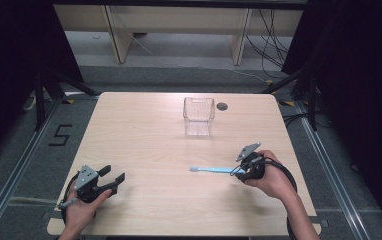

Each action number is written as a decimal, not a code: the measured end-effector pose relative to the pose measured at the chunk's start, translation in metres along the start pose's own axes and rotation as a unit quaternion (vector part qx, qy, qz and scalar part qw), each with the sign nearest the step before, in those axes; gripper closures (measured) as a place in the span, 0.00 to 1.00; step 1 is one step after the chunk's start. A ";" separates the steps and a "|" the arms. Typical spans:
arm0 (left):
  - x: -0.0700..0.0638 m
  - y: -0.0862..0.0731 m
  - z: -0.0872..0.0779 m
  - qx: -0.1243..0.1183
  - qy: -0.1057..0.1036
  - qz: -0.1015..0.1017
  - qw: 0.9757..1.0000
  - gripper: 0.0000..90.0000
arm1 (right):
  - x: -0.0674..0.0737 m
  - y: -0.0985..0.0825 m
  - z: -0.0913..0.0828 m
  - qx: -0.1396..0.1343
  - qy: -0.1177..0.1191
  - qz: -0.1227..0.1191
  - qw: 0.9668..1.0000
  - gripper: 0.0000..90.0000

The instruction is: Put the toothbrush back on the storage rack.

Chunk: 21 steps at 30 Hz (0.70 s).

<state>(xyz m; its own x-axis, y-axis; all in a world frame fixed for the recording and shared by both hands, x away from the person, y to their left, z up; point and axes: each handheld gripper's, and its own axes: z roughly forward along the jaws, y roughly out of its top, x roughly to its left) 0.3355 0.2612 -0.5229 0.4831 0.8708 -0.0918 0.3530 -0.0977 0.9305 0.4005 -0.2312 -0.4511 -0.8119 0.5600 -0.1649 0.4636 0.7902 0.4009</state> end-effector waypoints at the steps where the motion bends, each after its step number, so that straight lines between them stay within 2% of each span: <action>1: 0.000 0.000 0.000 0.000 0.000 0.000 1.000 0.37 | -0.001 0.003 0.002 0.006 0.006 -0.011 1.000 0.60; 4: 0.000 0.000 0.002 -0.009 -0.008 0.002 1.000 0.37 | -0.005 0.013 0.009 0.026 0.021 -0.042 0.999 0.61; 6: 0.000 0.000 0.002 -0.009 -0.008 0.003 1.000 0.37 | -0.006 0.019 0.013 0.042 0.024 -0.052 0.997 0.62; 8: 0.000 0.000 0.002 -0.009 -0.009 0.003 1.000 0.37 | -0.008 0.025 0.018 0.059 0.033 -0.074 0.995 0.63; 9: -0.001 0.000 0.000 -0.001 -0.002 -0.005 1.000 0.37 | -0.008 0.029 0.020 0.068 0.037 -0.080 0.994 0.64; 10: -0.001 0.000 0.000 -0.002 -0.004 -0.002 1.000 0.37 | -0.009 0.033 0.022 0.077 0.051 -0.092 0.991 0.64; 12: -0.001 0.000 0.000 -0.001 -0.005 -0.003 1.000 0.37 | -0.007 0.038 0.026 0.084 0.055 -0.103 0.990 0.64; 14: -0.001 0.000 0.000 -0.002 -0.006 -0.001 1.000 0.37 | -0.008 0.044 0.031 0.091 0.060 -0.132 0.985 0.64; 15: -0.001 0.000 0.000 -0.003 -0.008 -0.003 1.000 0.37 | -0.007 0.047 0.031 0.108 0.061 -0.143 0.982 0.64; 18: 0.001 0.000 0.002 -0.013 -0.016 0.003 1.000 0.37 | -0.008 0.053 0.036 0.123 0.076 -0.162 0.976 0.65; 19: 0.000 0.000 0.002 -0.013 -0.017 0.005 1.000 0.37 | -0.010 0.054 0.039 0.125 0.077 -0.180 0.973 0.66; 20: 0.000 0.000 0.001 -0.011 -0.016 0.005 1.000 0.37 | -0.013 0.056 0.042 0.126 0.080 -0.206 0.967 0.66; 21: 0.000 0.000 0.001 -0.010 -0.016 0.008 1.000 0.37 | -0.010 0.057 0.042 0.141 0.077 -0.182 0.970 0.67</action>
<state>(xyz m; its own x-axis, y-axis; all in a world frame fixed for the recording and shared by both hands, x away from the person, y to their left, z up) 0.3363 0.2607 -0.5234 0.5140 0.8532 -0.0886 0.3294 -0.1010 0.9388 0.4502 -0.1816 -0.4643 -0.9735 0.2041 -0.1033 0.1970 0.9775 0.0750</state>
